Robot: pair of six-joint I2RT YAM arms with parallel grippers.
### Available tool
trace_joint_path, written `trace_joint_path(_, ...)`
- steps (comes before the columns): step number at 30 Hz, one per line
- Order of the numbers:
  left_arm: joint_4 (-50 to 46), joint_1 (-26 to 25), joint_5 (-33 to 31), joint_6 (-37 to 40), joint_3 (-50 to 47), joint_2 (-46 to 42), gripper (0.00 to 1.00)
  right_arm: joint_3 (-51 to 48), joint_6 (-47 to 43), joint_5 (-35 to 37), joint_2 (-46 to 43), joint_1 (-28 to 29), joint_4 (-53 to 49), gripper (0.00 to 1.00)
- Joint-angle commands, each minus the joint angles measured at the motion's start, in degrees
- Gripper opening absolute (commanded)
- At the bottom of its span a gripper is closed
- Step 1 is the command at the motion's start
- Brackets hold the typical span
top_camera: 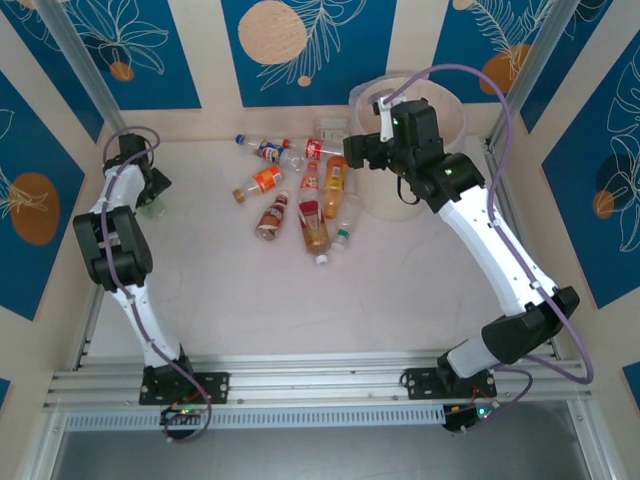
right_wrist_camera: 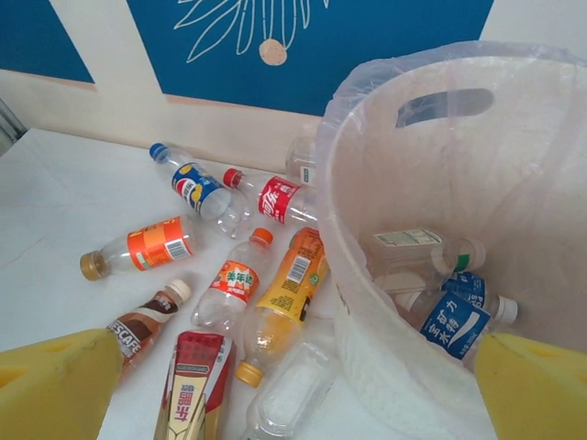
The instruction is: Put the plastic bottles in the bin
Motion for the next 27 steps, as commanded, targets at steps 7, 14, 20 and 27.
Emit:
trace_joint_path(7, -3.82, 1.49, 2.68, -0.85, 6.42, 7.08, 1.00, -2.46, -1.37, 2.65, -3.43, 1.64, 3.90, 0.99)
trace_joint_path(14, -5.68, 1.76, 2.84, 0.02, 8.72, 10.52, 1.00, -3.59, -1.94, 3.35, -3.98, 2.09, 4.86, 0.99)
trace_joint_path(20, -6.35, 1.76, 2.96, 0.73, 8.94, 11.57, 0.89, -4.49, -1.83, 3.53, -4.23, 2.18, 5.70, 0.99)
trace_joint_path(27, -5.53, 1.58, 3.86, 0.89, 7.49, 11.88, 0.65, -4.87, -1.51, 3.35, -4.49, 2.38, 6.62, 0.99)
